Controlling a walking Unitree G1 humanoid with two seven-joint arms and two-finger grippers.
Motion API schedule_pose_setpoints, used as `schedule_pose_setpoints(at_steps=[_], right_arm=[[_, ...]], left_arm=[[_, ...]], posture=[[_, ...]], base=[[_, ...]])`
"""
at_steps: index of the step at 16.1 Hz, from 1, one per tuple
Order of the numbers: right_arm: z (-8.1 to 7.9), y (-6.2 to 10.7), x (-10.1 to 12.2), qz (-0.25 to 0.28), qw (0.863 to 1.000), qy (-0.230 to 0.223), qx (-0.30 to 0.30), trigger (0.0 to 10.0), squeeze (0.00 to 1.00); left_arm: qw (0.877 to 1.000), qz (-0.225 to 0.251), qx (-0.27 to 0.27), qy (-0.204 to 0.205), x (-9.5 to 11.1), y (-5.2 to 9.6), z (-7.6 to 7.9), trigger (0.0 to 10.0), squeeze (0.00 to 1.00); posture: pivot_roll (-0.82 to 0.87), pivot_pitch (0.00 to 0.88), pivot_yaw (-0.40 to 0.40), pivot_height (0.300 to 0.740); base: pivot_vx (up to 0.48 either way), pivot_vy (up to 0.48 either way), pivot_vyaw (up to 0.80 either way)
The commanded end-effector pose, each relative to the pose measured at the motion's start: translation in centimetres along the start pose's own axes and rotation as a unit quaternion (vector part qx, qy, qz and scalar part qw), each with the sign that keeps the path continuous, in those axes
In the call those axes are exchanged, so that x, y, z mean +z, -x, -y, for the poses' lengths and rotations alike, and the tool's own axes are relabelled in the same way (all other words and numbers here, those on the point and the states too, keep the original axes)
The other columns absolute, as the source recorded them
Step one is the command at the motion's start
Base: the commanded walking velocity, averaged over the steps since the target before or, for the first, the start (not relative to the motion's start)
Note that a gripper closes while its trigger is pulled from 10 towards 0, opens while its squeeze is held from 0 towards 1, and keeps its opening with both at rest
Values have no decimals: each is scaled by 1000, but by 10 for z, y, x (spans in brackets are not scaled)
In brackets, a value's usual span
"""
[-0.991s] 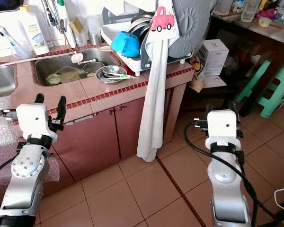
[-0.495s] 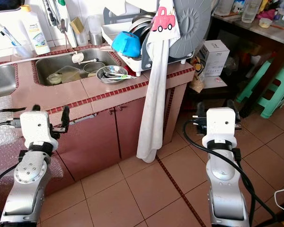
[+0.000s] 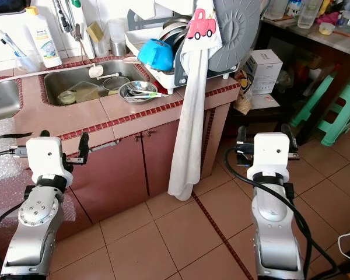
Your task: Kitchen organization
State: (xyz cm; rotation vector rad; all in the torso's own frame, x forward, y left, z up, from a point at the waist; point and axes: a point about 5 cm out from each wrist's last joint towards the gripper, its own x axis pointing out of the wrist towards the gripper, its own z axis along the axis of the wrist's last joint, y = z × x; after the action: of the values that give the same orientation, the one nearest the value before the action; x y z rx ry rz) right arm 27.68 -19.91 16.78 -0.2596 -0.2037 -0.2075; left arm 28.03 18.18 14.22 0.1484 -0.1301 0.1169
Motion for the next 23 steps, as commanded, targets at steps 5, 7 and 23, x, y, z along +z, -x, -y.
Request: schedule_pose_setpoints(at_steps=[5, 7, 23], right_arm=[[-3, -3, 3, 1, 1000, 0, 3, 10000, 1000], [-7, -2, 3, 2, 1000, 11, 24, 10000, 1000], [-11, -4, 3, -8, 999, 9, 37, 10000, 671]], left_arm=[[1000, 9, 15, -18, 6, 1, -3, 10000, 1000], [1000, 4, 7, -20, 5, -1, -2, 10000, 502], [1000, -11, -10, -2, 4, -4, 8, 10000, 0]], posture=[[-5, 0, 10, 740], [-6, 0, 10, 740], [-16, 6, 4, 740]], base=[[0, 0, 0], [0, 0, 400], [0, 0, 650]])
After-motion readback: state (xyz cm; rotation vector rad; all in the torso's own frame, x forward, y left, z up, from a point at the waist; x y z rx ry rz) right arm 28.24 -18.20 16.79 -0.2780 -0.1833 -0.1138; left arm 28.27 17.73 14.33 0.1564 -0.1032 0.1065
